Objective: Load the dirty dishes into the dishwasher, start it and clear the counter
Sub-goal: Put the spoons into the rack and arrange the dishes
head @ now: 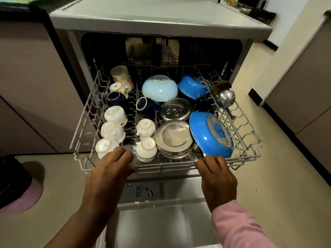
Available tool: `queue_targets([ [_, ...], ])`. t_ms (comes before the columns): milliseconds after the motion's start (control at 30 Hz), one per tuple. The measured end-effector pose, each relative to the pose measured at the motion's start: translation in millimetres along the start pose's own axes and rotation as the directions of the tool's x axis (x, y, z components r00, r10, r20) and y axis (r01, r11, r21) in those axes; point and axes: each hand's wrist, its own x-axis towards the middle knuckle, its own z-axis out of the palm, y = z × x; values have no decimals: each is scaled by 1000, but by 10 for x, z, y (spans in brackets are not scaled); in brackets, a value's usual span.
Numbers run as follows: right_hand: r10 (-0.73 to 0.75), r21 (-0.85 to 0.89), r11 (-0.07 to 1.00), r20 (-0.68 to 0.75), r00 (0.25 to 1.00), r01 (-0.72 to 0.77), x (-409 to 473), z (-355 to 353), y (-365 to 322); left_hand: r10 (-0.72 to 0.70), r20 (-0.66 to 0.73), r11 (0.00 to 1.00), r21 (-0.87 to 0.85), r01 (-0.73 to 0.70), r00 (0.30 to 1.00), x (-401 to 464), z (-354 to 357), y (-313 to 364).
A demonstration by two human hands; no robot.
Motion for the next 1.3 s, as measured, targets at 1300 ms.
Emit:
queue_targets([
  [1300, 14, 41, 999, -1, 1000, -14, 2193, 2432, 730, -60, -211, 940, 317, 127, 976, 3009, 981, -994],
])
